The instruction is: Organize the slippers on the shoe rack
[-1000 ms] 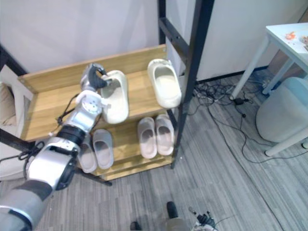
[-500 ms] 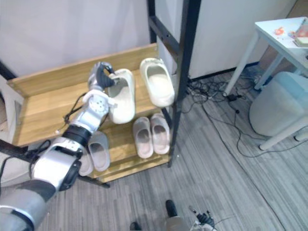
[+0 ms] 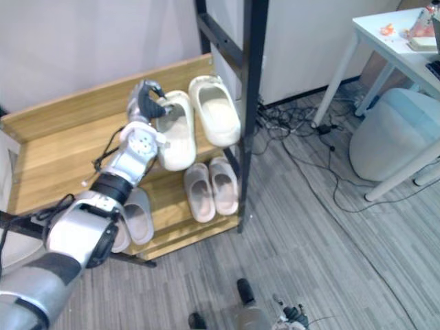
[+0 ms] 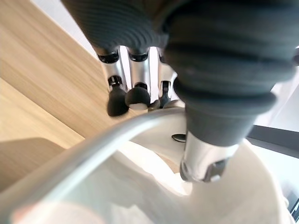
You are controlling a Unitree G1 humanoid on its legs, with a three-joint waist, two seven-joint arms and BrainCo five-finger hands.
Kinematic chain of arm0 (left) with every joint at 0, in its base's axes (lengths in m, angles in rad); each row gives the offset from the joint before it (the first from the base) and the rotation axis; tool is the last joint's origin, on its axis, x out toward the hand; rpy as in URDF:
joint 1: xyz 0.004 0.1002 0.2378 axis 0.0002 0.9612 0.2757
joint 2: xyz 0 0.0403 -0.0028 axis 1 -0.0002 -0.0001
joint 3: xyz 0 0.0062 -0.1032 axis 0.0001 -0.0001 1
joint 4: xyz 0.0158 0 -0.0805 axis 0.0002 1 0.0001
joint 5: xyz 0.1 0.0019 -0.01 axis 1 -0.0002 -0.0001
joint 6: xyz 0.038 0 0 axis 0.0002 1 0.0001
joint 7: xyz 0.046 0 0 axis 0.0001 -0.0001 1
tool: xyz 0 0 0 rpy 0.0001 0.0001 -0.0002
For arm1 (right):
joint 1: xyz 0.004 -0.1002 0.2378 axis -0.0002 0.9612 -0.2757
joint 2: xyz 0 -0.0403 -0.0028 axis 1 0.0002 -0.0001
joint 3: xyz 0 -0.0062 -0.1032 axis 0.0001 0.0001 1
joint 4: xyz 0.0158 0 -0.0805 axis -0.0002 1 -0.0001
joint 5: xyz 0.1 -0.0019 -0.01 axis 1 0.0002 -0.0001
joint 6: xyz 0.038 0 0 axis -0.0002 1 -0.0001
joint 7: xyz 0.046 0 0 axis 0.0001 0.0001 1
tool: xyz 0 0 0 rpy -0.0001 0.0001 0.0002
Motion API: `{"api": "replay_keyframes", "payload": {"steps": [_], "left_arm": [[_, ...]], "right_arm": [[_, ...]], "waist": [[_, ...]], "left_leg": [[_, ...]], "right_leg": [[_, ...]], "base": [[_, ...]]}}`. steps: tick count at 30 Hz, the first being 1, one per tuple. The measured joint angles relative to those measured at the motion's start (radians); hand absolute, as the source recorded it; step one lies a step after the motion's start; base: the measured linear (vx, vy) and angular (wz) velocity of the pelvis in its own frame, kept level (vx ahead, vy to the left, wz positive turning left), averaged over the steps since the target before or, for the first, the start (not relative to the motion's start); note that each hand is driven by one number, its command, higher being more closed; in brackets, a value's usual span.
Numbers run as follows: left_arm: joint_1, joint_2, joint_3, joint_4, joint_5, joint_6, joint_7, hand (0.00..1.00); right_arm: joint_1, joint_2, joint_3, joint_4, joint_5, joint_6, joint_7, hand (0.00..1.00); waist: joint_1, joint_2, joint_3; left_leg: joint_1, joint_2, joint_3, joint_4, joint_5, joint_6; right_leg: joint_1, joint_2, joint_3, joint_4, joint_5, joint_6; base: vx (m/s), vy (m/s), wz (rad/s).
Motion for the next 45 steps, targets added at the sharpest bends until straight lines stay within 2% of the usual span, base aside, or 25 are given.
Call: {"api": "replay_keyframes", "payload": {"steps": [6,12,24,30,31,37,41,45], "left_arm": [[0.0,-0.014,0.0,0.0,-0.025,0.0,0.015,0.0],[0.001,-0.042,-0.008,0.007,-0.073,-0.011,0.012,0.0],[0.072,-0.06,-0.009,0.018,-0.198,-0.046,0.015,0.0],[0.156,-0.06,0.005,-0.132,-0.267,-0.061,0.02,0.0],[0.199,-0.063,0.004,-0.206,-0.29,-0.071,0.021,0.0],[0.328,-0.079,0.0,-0.383,-0.352,-0.101,0.031,0.0],[0.414,-0.095,-0.002,-0.459,-0.422,-0.134,0.003,0.0],[0.493,-0.111,-0.026,-0.499,-0.5,-0.139,-0.038,0.0]], "right_arm": [[0.0,0.009,-0.026,0.0,-0.001,-0.001,-0.002,0.0],[0.0,0.007,-0.011,0.004,-0.001,0.001,-0.001,0.0],[-0.007,-0.013,0.086,0.006,0.006,0.002,0.009,0.0],[-0.007,-0.017,0.12,0.012,0.009,0.002,0.014,0.0],[-0.007,-0.024,0.128,0.013,0.009,0.003,0.016,0.0],[-0.012,-0.033,0.146,0.031,0.01,0.009,0.02,0.0],[-0.017,-0.038,0.17,0.043,0.009,0.013,0.021,0.0],[-0.014,-0.035,0.177,0.046,0.009,0.019,0.021,0.0]], "waist": [[0.001,-0.003,-0.001],[-0.002,-0.016,-0.009],[-0.006,-0.019,-0.011],[0.004,-0.027,-0.014],[0.004,-0.032,-0.017],[0.02,-0.036,-0.019],[0.025,-0.048,-0.026],[0.029,-0.062,-0.034]], "left_leg": [[0.001,-0.012,0.002,0.0,-0.004,0.007],[0.009,-0.017,-0.032,-0.001,-0.001,0.012],[0.027,-0.027,-0.101,-0.023,0.027,0.022],[0.036,-0.029,-0.126,-0.043,0.041,0.024],[0.036,-0.029,-0.136,-0.048,0.047,0.024],[0.037,-0.029,-0.149,-0.051,0.054,0.026],[0.04,-0.026,-0.171,-0.051,0.058,0.027],[0.044,-0.027,-0.191,-0.051,0.059,0.026]], "right_leg": [[0.001,-0.011,0.006,0.0,0.0,0.006],[0.023,-0.018,-0.034,0.0,-0.004,0.01],[0.061,-0.03,-0.114,-0.007,-0.011,-0.001],[0.073,-0.034,-0.14,-0.008,-0.012,-0.003],[0.075,-0.034,-0.149,-0.008,-0.013,-0.003],[0.081,-0.037,-0.165,-0.008,-0.013,-0.003],[0.095,-0.04,-0.193,-0.008,-0.014,-0.003],[0.107,-0.044,-0.212,-0.008,-0.018,-0.005]], "base": [[0.0,-0.004,-0.01],[0.02,-0.034,0.15],[-0.01,-0.037,0.17],[-0.01,-0.033,0.12],[0.0,-0.037,0.15],[0.0,-0.032,0.09],[-0.02,-0.041,0.17],[-0.02,-0.03,0.15]]}}
